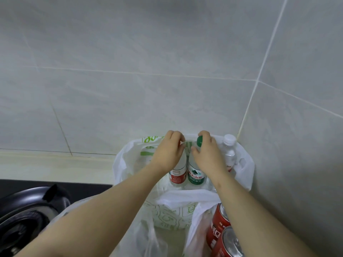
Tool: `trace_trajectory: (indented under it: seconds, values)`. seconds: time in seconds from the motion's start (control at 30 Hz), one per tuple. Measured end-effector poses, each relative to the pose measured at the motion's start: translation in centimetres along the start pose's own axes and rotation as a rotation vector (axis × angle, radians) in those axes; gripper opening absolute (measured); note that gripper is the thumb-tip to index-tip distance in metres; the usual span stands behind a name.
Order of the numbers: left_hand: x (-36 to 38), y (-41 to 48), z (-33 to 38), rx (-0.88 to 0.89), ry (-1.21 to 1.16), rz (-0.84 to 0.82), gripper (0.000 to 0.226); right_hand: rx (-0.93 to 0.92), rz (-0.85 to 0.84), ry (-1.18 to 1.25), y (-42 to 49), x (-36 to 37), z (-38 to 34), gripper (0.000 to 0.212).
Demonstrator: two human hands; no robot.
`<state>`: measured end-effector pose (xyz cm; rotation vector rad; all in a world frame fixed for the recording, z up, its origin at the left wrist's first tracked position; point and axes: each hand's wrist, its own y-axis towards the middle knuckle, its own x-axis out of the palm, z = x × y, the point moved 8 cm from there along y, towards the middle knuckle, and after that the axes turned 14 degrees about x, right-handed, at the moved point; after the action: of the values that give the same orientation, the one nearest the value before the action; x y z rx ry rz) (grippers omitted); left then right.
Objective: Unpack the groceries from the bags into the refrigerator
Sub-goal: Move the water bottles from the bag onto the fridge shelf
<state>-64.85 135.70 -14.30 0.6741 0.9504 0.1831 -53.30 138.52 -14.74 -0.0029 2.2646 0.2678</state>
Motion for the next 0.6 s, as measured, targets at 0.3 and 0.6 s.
trace_trajectory:
  seconds: [0.3,0.6]
  values:
    - [0.3,-2.2,-3.3,-0.449,-0.545,0.105,0.024,0.175,-0.120,0.394,0.4,0.1,2.3,0.017]
    - [2.9,-3.2,-3.5,-0.751,-0.760,0.049,0.021,0.421,-0.386,0.616,-0.1,2.8,3.8,0.030]
